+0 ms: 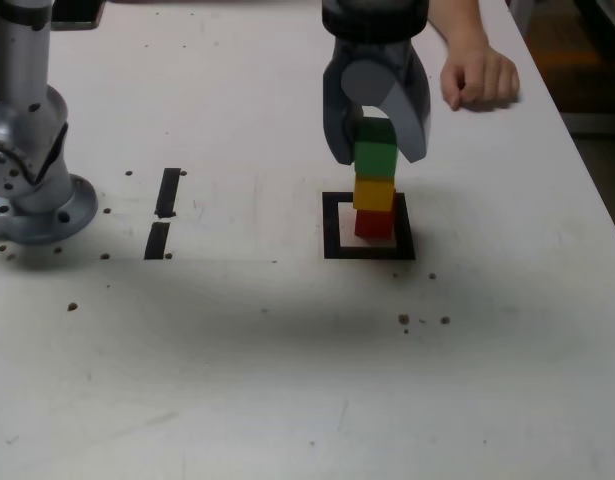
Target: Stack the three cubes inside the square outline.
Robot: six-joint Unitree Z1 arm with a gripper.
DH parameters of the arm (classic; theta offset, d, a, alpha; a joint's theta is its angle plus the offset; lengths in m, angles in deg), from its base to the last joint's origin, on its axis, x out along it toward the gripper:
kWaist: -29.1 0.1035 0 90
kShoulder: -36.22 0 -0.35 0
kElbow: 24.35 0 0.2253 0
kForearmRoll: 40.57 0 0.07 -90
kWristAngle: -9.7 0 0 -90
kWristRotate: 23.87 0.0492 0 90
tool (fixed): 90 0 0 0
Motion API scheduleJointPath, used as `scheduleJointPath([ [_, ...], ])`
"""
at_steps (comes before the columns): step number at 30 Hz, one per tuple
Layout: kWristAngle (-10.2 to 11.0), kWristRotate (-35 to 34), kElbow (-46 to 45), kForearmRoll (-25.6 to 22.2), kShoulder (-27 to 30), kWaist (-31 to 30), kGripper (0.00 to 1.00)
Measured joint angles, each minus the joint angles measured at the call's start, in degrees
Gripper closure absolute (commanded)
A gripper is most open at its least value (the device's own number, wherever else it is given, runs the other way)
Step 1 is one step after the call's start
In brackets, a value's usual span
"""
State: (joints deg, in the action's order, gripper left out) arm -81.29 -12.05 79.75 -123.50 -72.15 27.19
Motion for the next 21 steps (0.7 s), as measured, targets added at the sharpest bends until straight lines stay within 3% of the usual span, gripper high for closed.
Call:
scheduleJointPath([
  [3, 0.0, 0.0, -0.2, 0.0, -0.2, 0.0, 0.53],
  [11, 0.0, 0.0, -0.7, 0.0, -0.4, 0.0, 0.23],
  [21, 1.3, -0.4, -0.5, -0.3, -0.4, 0.0, 0.12],
])
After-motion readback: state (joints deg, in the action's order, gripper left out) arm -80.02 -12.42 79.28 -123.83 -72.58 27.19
